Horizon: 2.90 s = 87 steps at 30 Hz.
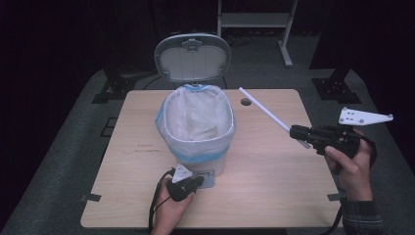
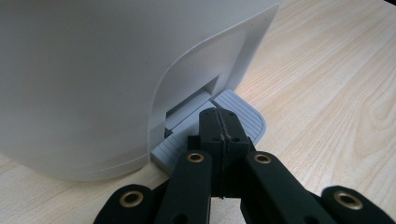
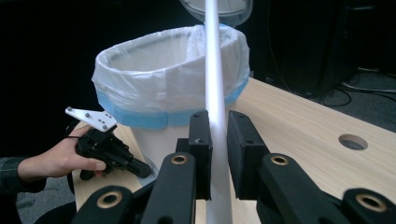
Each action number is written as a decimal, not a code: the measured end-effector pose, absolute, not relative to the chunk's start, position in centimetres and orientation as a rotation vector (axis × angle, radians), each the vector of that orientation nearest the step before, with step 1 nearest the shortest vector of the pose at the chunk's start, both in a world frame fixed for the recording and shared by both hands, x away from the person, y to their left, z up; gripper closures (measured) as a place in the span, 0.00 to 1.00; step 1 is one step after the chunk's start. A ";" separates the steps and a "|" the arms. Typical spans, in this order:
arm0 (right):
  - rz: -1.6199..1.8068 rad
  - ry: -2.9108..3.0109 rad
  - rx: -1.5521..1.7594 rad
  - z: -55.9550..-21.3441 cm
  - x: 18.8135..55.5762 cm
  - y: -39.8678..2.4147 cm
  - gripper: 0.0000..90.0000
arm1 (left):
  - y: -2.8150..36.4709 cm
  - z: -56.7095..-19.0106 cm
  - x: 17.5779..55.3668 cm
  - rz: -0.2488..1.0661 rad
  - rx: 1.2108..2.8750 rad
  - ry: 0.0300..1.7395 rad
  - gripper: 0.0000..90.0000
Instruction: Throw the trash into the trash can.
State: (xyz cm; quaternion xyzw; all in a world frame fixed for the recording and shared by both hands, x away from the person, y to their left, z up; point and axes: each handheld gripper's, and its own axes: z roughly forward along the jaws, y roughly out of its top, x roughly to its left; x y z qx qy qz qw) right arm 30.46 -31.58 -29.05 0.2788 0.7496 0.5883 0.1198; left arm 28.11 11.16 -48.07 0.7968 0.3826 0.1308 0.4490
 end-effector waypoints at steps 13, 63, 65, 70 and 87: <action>1.726 2.239 0.702 -26.4 31.3 -29.3 0.89 | 11.2 -48.1 28.1 0.322 1.970 0.947 1.00; 1.691 2.394 0.513 -23.4 36.0 -18.8 0.88 | 11.2 -48.1 28.1 0.321 1.968 0.948 1.00; 1.683 2.397 0.516 -23.4 36.1 -18.6 0.88 | 11.2 -48.1 28.1 0.322 1.968 0.949 1.00; 1.678 2.401 0.527 -23.5 36.4 -18.2 0.88 | 11.2 -48.1 28.1 0.321 1.968 0.949 1.00; 1.662 2.410 0.521 -23.4 36.9 -16.9 0.88 | 11.1 -48.1 28.1 0.324 1.967 0.950 1.00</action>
